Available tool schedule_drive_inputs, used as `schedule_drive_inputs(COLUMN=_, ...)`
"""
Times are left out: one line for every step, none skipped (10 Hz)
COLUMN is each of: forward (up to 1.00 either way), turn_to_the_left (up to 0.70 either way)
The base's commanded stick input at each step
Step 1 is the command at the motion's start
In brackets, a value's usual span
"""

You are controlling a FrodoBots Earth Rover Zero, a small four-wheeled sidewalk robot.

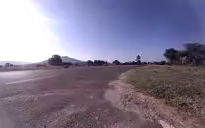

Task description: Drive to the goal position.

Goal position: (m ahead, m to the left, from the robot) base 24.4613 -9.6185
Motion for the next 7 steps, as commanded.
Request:
schedule_drive_inputs(forward=0.0, turn_to_the_left=0.0)
schedule_drive_inputs(forward=0.41, turn_to_the_left=0.0)
schedule_drive_inputs(forward=0.8, turn_to_the_left=0.0)
schedule_drive_inputs(forward=1.0, turn_to_the_left=0.0)
schedule_drive_inputs(forward=1.0, turn_to_the_left=0.0)
schedule_drive_inputs(forward=1.0, turn_to_the_left=0.19)
schedule_drive_inputs(forward=1.0, turn_to_the_left=0.36)
